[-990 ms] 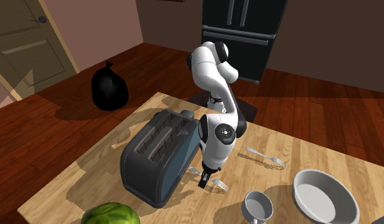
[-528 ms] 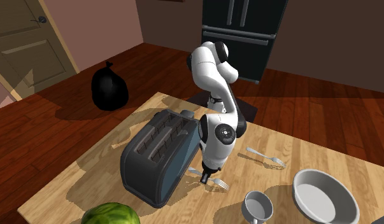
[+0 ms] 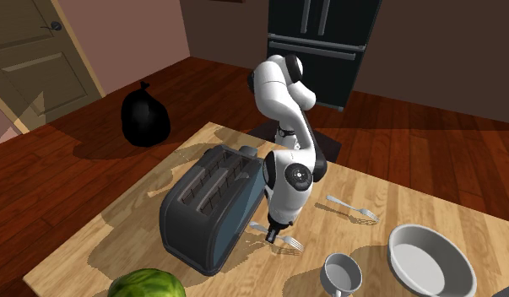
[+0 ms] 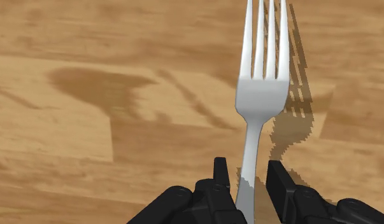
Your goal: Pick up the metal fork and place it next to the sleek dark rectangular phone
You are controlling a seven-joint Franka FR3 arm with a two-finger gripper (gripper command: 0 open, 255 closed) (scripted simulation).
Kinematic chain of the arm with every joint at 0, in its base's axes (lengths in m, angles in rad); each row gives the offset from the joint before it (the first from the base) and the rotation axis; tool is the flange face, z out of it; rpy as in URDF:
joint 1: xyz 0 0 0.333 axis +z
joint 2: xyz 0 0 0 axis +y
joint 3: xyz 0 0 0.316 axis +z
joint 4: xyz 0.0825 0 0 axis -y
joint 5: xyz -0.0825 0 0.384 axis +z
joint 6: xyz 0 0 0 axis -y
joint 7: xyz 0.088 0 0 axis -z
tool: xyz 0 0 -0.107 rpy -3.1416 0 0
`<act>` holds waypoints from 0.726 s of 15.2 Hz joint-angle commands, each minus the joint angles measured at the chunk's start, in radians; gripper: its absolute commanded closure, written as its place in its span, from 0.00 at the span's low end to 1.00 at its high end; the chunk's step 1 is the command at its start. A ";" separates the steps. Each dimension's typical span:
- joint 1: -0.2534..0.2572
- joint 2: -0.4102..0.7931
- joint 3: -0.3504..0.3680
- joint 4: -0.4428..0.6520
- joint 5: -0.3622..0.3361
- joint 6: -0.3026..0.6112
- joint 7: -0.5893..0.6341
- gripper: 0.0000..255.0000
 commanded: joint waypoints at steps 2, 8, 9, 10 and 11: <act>-0.001 -0.013 0.007 0.014 0.011 -0.024 -0.009 1.00; -0.006 -0.046 0.025 0.045 0.036 -0.079 -0.030 1.00; -0.006 -0.050 0.028 0.052 0.040 -0.089 -0.033 1.00; -0.006 -0.055 0.030 0.058 0.044 -0.099 -0.037 1.00; -0.006 -0.060 0.033 0.065 0.048 -0.109 -0.040 1.00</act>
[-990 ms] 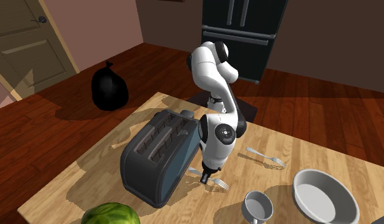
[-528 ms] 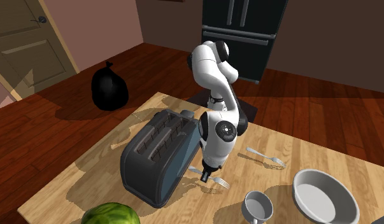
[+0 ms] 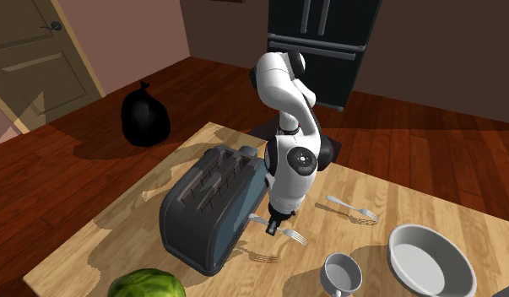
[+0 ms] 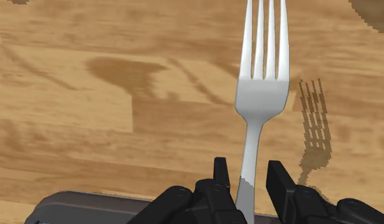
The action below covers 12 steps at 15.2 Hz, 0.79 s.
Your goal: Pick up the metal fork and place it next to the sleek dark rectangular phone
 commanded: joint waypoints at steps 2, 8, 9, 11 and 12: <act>-0.003 -0.017 0.008 0.013 0.012 -0.026 -0.009 1.00; -0.042 -0.075 0.030 -0.016 0.043 -0.046 -0.030 1.00; -0.083 -0.116 0.043 -0.078 0.060 -0.020 -0.039 1.00; -0.162 -0.196 0.068 -0.194 0.098 0.031 -0.064 1.00; -0.201 -0.236 0.080 -0.247 0.120 0.055 -0.081 1.00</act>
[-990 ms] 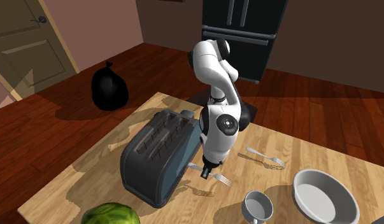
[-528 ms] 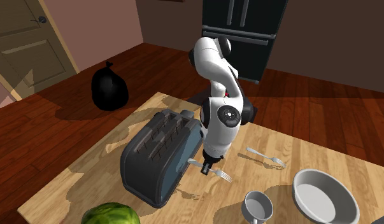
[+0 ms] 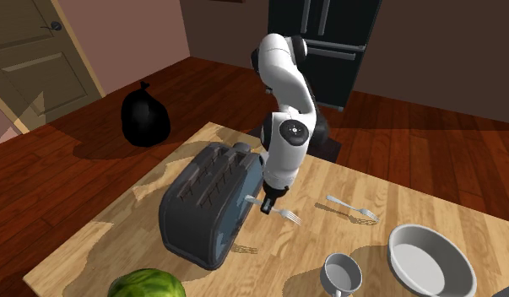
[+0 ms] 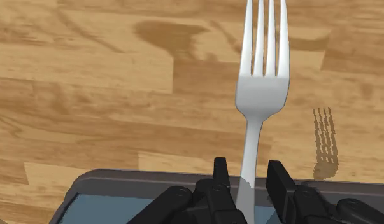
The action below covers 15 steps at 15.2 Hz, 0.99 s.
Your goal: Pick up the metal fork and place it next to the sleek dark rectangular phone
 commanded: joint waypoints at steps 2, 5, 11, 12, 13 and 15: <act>-0.121 -0.128 0.035 -0.166 0.070 0.075 -0.057 1.00; -0.229 -0.260 0.062 -0.306 0.160 0.143 -0.143 1.00; -0.359 -0.545 0.039 -0.547 0.394 0.244 -0.392 1.00; -0.365 -0.589 0.021 -0.582 0.431 0.254 -0.436 1.00; -0.364 -0.629 -0.001 -0.616 0.463 0.262 -0.478 1.00; -0.359 -0.703 -0.049 -0.680 0.516 0.274 -0.557 1.00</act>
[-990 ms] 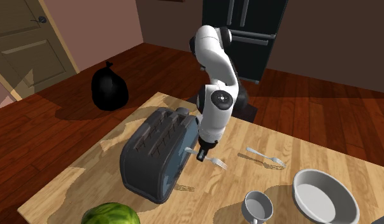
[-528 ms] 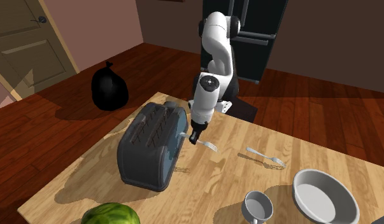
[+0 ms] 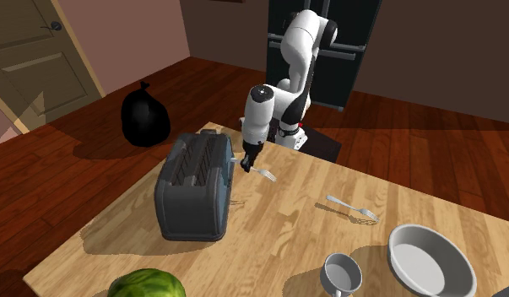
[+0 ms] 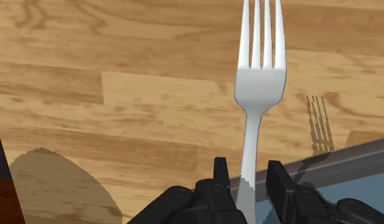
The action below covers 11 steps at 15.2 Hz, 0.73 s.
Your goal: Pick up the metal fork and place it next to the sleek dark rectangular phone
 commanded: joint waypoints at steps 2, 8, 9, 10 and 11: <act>0.009 -0.110 -0.077 -0.097 0.075 0.014 -0.120 1.00; 0.022 -0.266 -0.225 -0.251 0.133 0.028 -0.310 1.00; 0.021 -0.287 -0.249 -0.274 0.135 0.029 -0.340 1.00; 0.019 -0.308 -0.273 -0.295 0.136 0.030 -0.368 1.00; 0.017 -0.327 -0.297 -0.315 0.136 0.031 -0.397 1.00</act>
